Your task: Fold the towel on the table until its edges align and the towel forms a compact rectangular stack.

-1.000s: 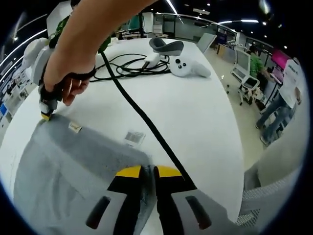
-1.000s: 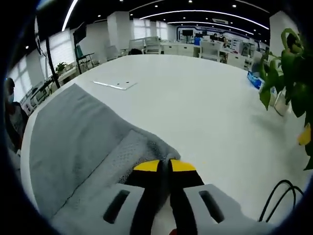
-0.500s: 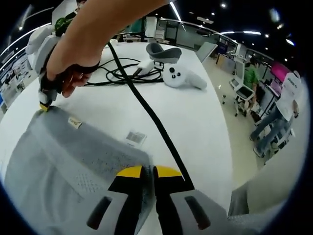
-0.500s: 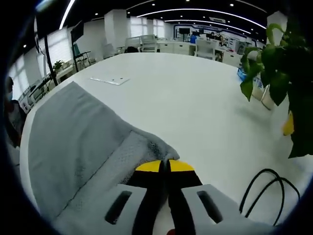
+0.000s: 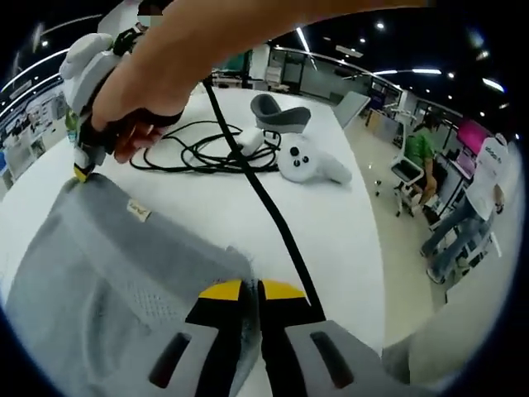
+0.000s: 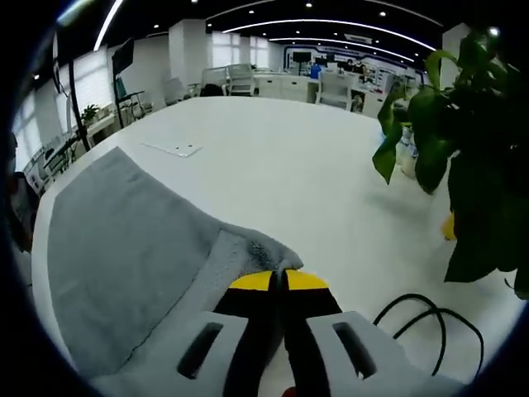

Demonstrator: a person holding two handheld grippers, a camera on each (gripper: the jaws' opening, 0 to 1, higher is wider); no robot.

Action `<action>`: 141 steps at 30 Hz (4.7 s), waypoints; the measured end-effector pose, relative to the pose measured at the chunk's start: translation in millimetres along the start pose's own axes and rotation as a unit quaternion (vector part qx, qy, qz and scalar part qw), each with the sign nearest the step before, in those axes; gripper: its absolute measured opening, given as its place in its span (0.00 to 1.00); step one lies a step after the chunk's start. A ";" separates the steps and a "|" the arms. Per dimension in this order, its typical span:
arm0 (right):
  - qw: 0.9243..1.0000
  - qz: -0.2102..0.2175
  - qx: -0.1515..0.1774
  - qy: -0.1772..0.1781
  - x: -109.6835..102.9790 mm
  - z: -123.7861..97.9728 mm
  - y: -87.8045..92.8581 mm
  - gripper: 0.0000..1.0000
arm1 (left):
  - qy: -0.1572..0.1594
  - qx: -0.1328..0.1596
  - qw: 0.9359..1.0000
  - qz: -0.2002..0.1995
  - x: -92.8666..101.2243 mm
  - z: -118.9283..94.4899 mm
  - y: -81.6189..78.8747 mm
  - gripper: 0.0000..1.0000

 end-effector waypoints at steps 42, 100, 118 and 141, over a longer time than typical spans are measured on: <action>0.999 0.027 0.042 0.015 -29.3 -37.4 -86.1 0.01 | -0.089 0.137 0.986 -0.035 -35.1 -131.8 -45.0 0.06; 0.997 -0.032 0.044 0.051 -207.0 -41.9 -227.6 0.01 | -0.138 0.255 0.955 -0.059 -101.6 -326.5 17.4 0.06; 0.997 -0.050 0.053 0.034 -259.0 -19.4 -255.4 0.01 | -0.155 0.276 0.946 -0.072 -121.7 -364.6 49.0 0.06; 0.995 -0.085 0.059 0.012 -322.2 14.3 -286.0 0.01 | -0.186 0.285 0.936 -0.086 -142.9 -414.3 97.8 0.06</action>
Point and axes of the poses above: the point that each gripper's makers call its tool centre point, and the gripper's own axes: z roughly forward along the fingers, x roughly to its right, y roughly out of its underside, the point moved 9 cm from there along -z, roughly backward along the fingers, and after that the axes turned 4 degrees about -y, right-handed, at the moved point
